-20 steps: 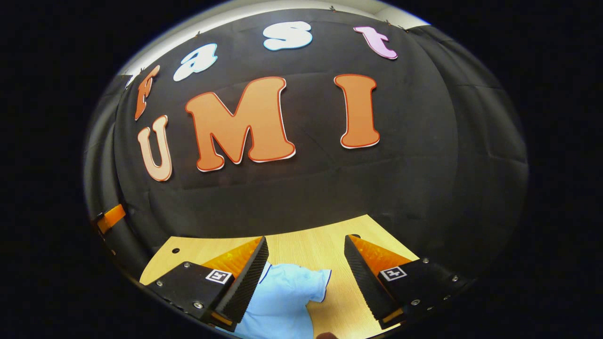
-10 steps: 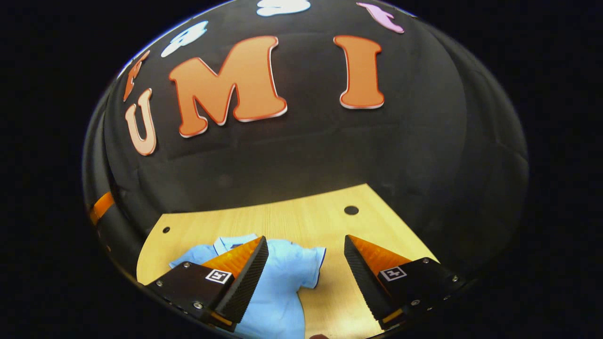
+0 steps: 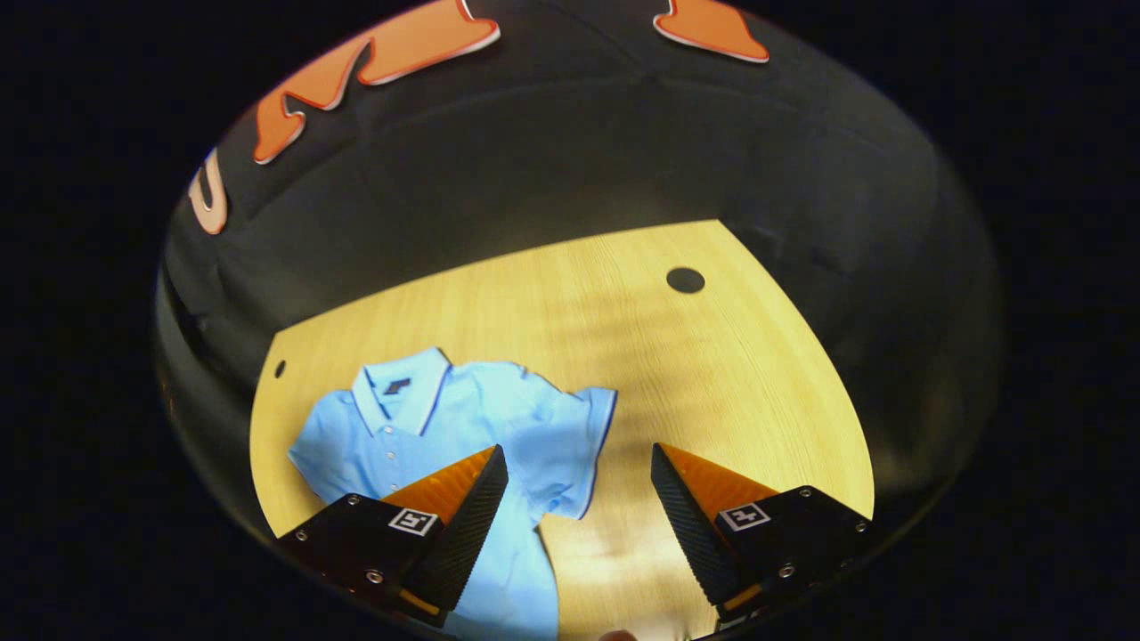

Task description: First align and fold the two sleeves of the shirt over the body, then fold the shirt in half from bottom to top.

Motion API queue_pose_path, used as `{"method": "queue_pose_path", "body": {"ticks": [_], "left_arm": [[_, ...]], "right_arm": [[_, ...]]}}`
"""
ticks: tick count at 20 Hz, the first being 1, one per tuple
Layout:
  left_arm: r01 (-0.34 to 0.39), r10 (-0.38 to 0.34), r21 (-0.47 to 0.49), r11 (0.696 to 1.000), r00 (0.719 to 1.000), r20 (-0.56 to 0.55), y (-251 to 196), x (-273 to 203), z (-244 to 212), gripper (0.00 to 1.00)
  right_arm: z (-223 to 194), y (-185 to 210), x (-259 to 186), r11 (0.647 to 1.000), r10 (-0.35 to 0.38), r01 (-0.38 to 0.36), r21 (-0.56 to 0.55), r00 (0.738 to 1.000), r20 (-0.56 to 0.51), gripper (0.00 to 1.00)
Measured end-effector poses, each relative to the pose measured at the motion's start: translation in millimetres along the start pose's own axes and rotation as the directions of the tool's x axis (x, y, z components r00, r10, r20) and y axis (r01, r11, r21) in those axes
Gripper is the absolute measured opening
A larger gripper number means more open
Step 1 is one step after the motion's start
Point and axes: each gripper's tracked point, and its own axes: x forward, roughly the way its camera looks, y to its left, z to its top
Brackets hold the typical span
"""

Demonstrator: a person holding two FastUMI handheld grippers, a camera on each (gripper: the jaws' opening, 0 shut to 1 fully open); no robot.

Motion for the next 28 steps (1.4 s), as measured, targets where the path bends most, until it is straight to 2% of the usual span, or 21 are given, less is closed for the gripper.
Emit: {"method": "queue_pose_path", "body": {"ticks": [4, 8, 9, 11, 14, 17, 19, 21, 22, 23, 25, 27, 28], "left_arm": [[-0.033, 0.033, -0.023, 0.999, 0.999, -0.034, 20, -2, -11, 0.99], [-0.061, 0.060, -0.022, 0.998, 0.997, -0.054, 33, 2, -19, 1.00], [-0.064, 0.062, -0.022, 0.998, 0.996, -0.057, 35, 2, -20, 0.95], [-0.068, 0.066, -0.023, 0.997, 0.996, -0.065, 38, 1, -22, 0.99], [-0.083, 0.080, -0.026, 0.996, 0.994, -0.079, 46, 3, -29, 0.99], [-0.092, 0.089, -0.030, 0.995, 0.992, -0.092, 51, 4, -32, 0.99], [-0.094, 0.090, -0.032, 0.995, 0.991, -0.102, 49, 7, -35, 0.99], [-0.092, 0.088, -0.036, 0.995, 0.990, -0.110, 49, 7, -40, 0.99], [-0.092, 0.087, -0.038, 0.995, 0.990, -0.114, 49, 8, -40, 0.99], [-0.094, 0.088, -0.039, 0.995, 0.989, -0.119, 49, 7, -43, 0.99], [-0.099, 0.093, -0.043, 0.994, 0.987, -0.128, 51, 9, -44, 0.99], [-0.105, 0.098, -0.045, 0.993, 0.986, -0.135, 52, 6, -47, 0.99], [-0.107, 0.100, -0.044, 0.993, 0.985, -0.137, 52, 6, -46, 0.99]], "right_arm": [[-13, -9, 36, 0.997, -0.033, 0.041, 0.066, 0.992, -0.120, 0.99], [-33, -3, 62, 0.996, -0.045, 0.061, 0.067, 0.975, -0.219, 0.99], [-37, -7, 68, 0.995, -0.064, 0.080, 0.059, 0.970, -0.233, 0.99], [-43, -13, 79, 0.993, -0.095, 0.109, 0.043, 0.961, -0.258, 0.99], [-48, -19, 86, 0.990, -0.121, 0.137, 0.036, 0.953, -0.278, 0.99], [-51, -16, 86, 0.990, -0.113, 0.131, 0.043, 0.949, -0.296, 0.99], [-52, -18, 89, 0.989, -0.133, 0.146, 0.023, 0.948, -0.290, 0.98], [-52, -16, 89, 0.988, -0.138, 0.152, 0.027, 0.948, -0.288, 0.91], [-51, -17, 91, 0.988, -0.139, 0.153, 0.025, 0.948, -0.285, 0.79], [-50, -18, 91, 0.987, -0.144, 0.158, 0.028, 0.949, -0.282, 0.78], [-50, -17, 92, 0.985, -0.148, 0.166, 0.040, 0.948, -0.283, 0.54], [-49, -18, 91, 0.984, -0.146, 0.168, 0.053, 0.947, -0.286, 0.35], [-49, -18, 90, 0.985, -0.144, 0.165, 0.052, 0.948, -0.284, 0.20]]}}
